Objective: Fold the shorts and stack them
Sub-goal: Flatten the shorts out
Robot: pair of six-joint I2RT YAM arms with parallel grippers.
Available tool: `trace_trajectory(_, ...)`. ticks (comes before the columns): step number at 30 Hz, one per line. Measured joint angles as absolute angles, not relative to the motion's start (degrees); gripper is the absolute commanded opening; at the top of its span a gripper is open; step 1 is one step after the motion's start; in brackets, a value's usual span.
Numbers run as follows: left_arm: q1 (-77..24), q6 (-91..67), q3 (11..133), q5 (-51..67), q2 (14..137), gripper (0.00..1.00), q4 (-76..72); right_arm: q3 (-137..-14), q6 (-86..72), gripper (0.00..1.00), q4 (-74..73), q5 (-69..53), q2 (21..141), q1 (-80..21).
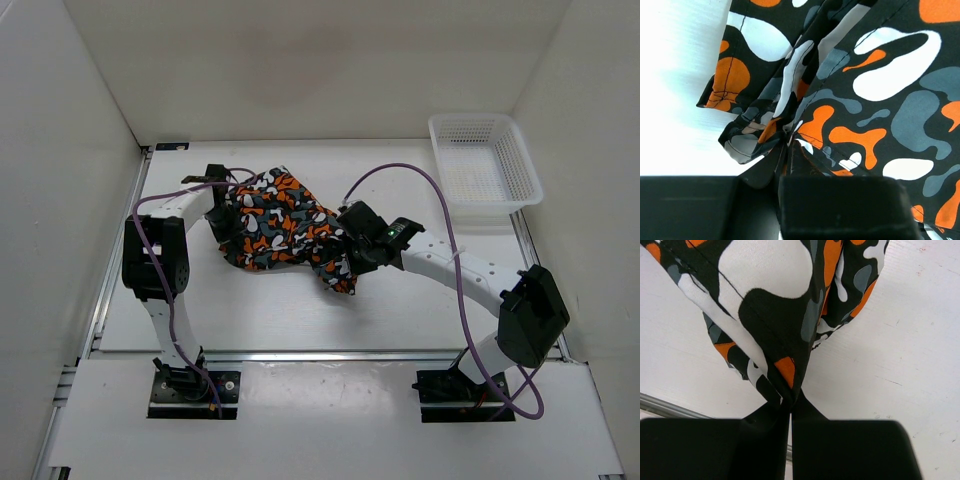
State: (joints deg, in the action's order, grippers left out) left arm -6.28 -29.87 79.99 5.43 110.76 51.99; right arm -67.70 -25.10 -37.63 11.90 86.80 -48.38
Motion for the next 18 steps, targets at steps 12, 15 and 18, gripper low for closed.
trace_trajectory(12, -6.28, -29.23, 82.04, 5.63, 110.76, 0.33, 52.77, -67.7, -25.1, 0.0, -37.65, 12.08, 86.83, -48.38)
trace_trajectory(15, -6.28, -29.15, 82.24, 5.69, 110.76, 0.11, 52.9, -67.7, -25.1, 0.0, -37.65, 12.08, 86.83, -48.38)
trace_trajectory(18, -6.28, -28.93, 82.26, 5.82, 110.78, 0.11, 52.95, -67.7, -25.1, 0.0, -37.65, 12.08, 86.83, -48.38)
